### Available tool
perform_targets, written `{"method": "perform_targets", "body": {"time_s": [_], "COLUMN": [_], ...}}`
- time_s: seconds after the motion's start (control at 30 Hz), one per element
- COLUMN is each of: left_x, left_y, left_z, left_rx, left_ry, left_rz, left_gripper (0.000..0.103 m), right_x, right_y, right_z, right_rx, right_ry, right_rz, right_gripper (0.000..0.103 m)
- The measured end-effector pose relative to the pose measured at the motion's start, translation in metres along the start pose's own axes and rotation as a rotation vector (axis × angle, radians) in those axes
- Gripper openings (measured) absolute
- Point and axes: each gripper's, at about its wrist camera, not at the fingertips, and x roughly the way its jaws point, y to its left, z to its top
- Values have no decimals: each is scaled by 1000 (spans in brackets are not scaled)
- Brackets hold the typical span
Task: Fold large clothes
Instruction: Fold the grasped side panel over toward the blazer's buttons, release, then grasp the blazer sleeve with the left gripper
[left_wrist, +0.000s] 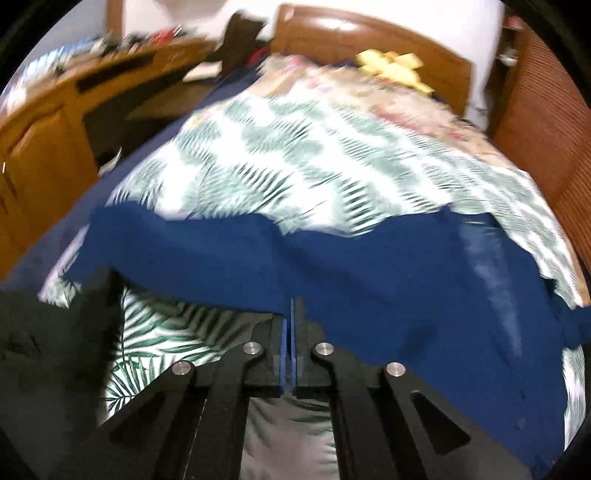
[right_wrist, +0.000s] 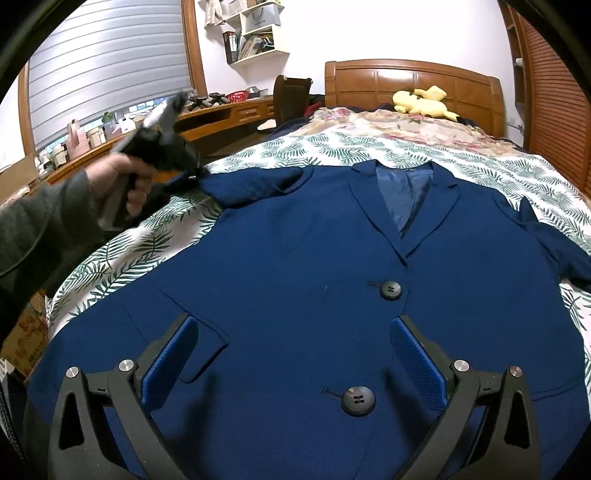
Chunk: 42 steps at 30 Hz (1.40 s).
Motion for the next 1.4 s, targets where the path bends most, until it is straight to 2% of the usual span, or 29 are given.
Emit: {"method": "perform_targets", "body": {"time_s": [0.07, 0.23, 0.33, 0.47, 0.53, 0.57, 0.6, 0.63, 0.7, 0.77, 0.93, 1.17, 1.4], "left_x": [-18, -64, -77, -85, -88, -92, -97, -99, -111, -121, -109, -52, 1], "left_y": [-22, -80, -104, -118, -120, -118, -117, -117, -116, -111, -90, -33, 13], "left_z": [1, -14, -30, -45, -49, -51, -52, -53, -56, -58, -55, -57, -68], "left_rx": [52, 168, 230, 280, 287, 289, 292, 296, 311, 314, 286, 165, 47], "left_ry": [-22, -62, -59, -40, -38, -50, -66, -80, -125, -156, -151, -89, 4], "left_rz": [-5, -88, -82, -75, -70, -73, -76, -74, -70, -68, -32, 27, 43], "left_gripper": [1, 1, 1, 2, 12, 24, 41, 48, 70, 78, 79, 79, 79], "right_x": [0, -8, -12, -19, -20, -19, -19, -18, -16, -15, -14, -15, -30], "right_y": [-1, -2, 0, 0, -1, -2, -1, -1, 2, 5, 8, 9, 8], "right_z": [0, -1, -3, -4, -5, -5, -6, -7, -6, -5, -6, -5, 3], "right_rx": [2, 1, -14, -22, -18, -15, -13, -13, -12, -15, -32, -42, -64], "right_ry": [-3, -20, -8, -19, -21, -20, -18, -18, -16, -14, -15, -10, -36], "right_rz": [2, 6, 4, -8, -12, -13, -15, -16, -16, -18, -26, -31, -38], "right_gripper": [103, 103, 103, 103, 103, 103, 103, 103, 103, 103, 103, 103, 103]}}
